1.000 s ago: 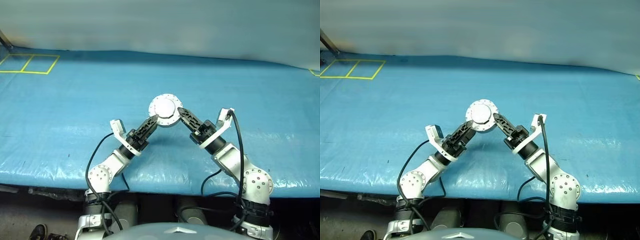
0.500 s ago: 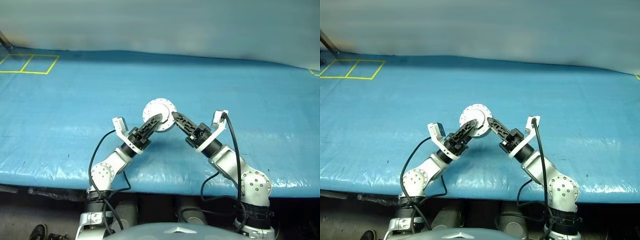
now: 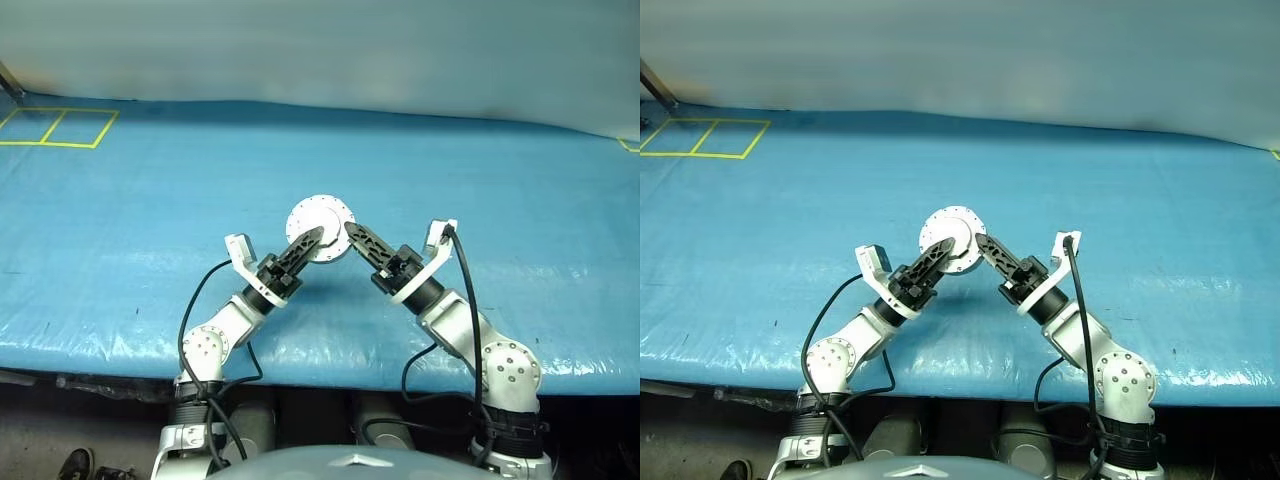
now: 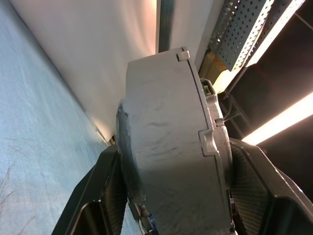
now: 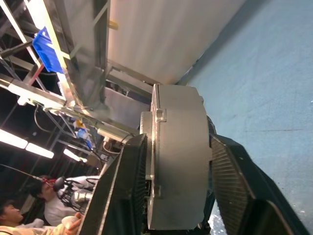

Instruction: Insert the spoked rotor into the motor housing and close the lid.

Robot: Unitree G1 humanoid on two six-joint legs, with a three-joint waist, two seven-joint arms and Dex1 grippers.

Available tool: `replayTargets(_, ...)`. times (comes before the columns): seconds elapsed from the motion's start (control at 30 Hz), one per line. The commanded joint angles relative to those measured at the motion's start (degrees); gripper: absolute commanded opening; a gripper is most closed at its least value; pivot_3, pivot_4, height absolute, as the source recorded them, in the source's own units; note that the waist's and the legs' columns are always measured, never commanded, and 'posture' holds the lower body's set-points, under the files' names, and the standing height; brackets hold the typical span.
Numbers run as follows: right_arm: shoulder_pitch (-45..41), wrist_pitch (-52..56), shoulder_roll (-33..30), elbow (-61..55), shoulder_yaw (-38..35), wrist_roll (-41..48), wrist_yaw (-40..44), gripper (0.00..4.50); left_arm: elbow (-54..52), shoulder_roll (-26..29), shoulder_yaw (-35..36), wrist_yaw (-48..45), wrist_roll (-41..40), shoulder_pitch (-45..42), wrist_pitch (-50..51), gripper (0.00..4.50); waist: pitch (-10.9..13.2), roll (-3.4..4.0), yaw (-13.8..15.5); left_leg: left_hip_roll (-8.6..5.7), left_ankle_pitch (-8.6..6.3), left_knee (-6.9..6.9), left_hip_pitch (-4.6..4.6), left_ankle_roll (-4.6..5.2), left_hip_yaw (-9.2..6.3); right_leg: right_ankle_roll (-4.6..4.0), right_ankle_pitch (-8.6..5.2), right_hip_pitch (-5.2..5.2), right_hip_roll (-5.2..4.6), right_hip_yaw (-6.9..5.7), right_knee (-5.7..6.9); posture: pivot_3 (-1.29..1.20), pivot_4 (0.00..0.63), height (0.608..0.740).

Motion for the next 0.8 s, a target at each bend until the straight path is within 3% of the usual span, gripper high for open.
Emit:
replayTargets(0.03, -0.8, -2.0, 0.4, -5.3, 1.1, -1.0, 2.8, 3.19, 0.0, -2.8, -0.1, 1.9, 1.9, 0.2, -2.8, 2.69, 0.0, 0.00, 0.0, 0.00, 0.00, 0.00, 0.00, 0.00, 0.00, 0.00, 0.00, 0.00, 0.00, 0.00, 0.00, 0.00, 0.150, 0.740)
replayTargets(0.1, -1.1, -4.2, 0.5, -5.5, 1.8, -6.3, 1.8, 3.83, 0.3, -2.9, -0.2, 2.6, 2.9, 0.3, -4.0, 2.69, 0.0, 0.00, 0.0, 0.00, 0.00, -0.01, 0.00, 0.00, 0.00, 0.00, 0.00, -0.01, 0.00, 0.00, 0.00, 0.00, 0.150, 0.740)
replayTargets(0.3, -0.9, -7.6, 1.2, -4.7, 2.1, -12.8, 1.8, 3.83, 2.1, -4.0, 0.8, 5.8, 7.3, 0.0, -10.7, 2.69, 0.0, -0.03, 0.0, 0.00, 0.00, -0.02, 0.02, 0.00, 0.02, 0.00, 0.00, -0.01, 0.00, 0.02, 0.00, 0.00, 0.150, 0.740)
replayTargets(0.47, -0.4, -8.8, 0.2, -4.1, 2.0, -16.7, 2.7, 3.83, 6.7, -4.7, 4.6, 13.7, 18.0, -3.3, -28.1, 2.69, 0.1, -0.19, 0.3, 0.00, 0.00, -0.02, 0.00, -0.01, 0.01, 0.00, 0.01, -0.03, 0.01, 0.02, 0.00, 0.00, 0.150, 0.740)
replayTargets(0.8, 1.0, -9.9, 0.1, -2.5, 4.8, -25.3, 4.3, 3.83, 8.8, -3.9, 10.6, 20.7, 20.5, -6.4, -37.0, 2.69, 0.2, -0.37, 1.1, -0.03, -0.03, -0.02, -0.06, -0.02, 0.00, 0.04, 0.03, -0.02, 0.00, 0.02, -0.07, 0.00, 0.150, 0.740)
